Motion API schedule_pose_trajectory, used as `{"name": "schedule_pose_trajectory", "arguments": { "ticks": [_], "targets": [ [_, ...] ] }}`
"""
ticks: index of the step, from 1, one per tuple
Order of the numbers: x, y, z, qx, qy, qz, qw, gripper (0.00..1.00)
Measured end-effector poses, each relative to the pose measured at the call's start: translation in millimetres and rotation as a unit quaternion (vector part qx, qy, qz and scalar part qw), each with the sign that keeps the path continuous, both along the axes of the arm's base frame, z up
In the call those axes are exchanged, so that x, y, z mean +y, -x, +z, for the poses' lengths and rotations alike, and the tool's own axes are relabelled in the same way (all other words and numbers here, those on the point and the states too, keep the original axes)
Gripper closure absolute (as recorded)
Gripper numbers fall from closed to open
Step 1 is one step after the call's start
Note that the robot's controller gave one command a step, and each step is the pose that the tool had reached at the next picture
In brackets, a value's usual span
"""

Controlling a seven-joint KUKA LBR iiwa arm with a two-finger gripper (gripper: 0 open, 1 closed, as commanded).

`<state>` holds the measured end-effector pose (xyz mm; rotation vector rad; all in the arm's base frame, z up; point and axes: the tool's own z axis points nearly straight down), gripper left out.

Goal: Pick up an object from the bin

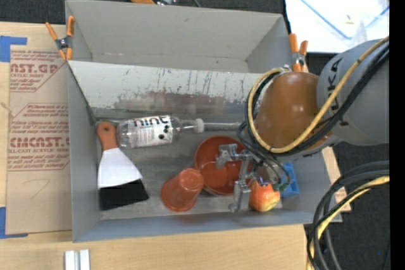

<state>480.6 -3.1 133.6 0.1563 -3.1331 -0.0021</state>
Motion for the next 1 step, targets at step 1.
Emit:
{"name": "schedule_pose_trajectory", "arguments": {
  "ticks": [1],
  "targets": [
    [-3.3,1.1,-9.5,-0.0031,0.000,0.040,0.9992,0.00]
  ]
}}
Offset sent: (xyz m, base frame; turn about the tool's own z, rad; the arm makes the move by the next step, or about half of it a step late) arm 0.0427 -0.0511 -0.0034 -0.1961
